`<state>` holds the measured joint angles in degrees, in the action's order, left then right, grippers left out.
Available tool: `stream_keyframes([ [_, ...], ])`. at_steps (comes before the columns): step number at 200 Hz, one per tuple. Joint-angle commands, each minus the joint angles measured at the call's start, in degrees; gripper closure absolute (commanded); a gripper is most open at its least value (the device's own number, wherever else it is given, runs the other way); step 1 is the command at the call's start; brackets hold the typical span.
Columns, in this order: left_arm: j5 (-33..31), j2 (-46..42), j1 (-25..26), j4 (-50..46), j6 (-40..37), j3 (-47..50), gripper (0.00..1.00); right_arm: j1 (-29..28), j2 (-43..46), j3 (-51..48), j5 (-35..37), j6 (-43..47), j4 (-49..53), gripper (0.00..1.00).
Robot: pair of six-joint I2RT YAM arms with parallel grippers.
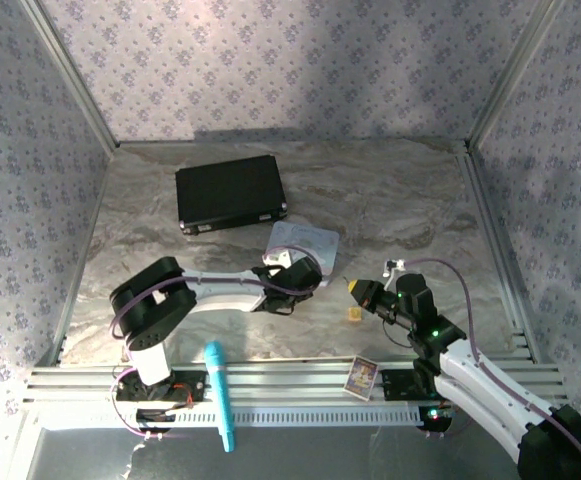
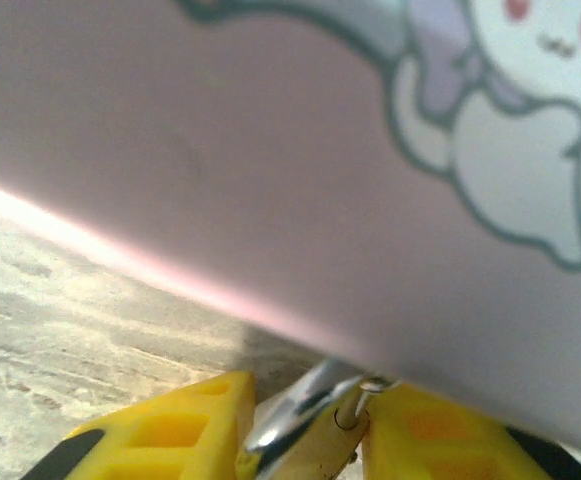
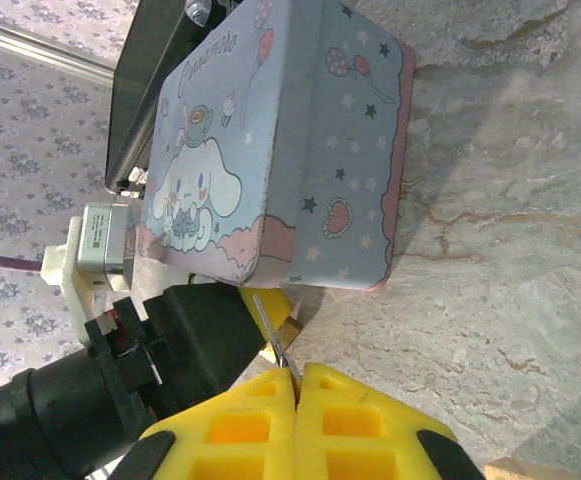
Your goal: Unlock the padlock with the key
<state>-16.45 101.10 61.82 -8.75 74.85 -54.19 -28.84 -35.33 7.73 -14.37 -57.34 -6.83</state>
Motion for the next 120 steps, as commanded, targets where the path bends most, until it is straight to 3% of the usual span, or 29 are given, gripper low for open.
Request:
stream_keyframes([
  [1,2.8,-1.5,-0.2,0.0,0.6,1.8,0.75,0.1,0.4,-1.4,-0.6,-1.5,-1.6,1.00],
  [51,6.6,-2.9,-1.4,5.0,2.6,4.6,0.85,-3.3,-3.8,-2.9,0.3,-3.3,-7.2,1.00],
  [66,7.6,-3.3,-2.0,5.6,3.8,5.2,0.90,-5.5,-8.4,-3.0,0.1,-4.3,-11.8,1.00],
  [120,10.5,-4.8,-3.4,12.0,8.8,8.4,0.91,-8.7,-27.4,-1.0,-4.2,-10.0,-27.6,1.00],
])
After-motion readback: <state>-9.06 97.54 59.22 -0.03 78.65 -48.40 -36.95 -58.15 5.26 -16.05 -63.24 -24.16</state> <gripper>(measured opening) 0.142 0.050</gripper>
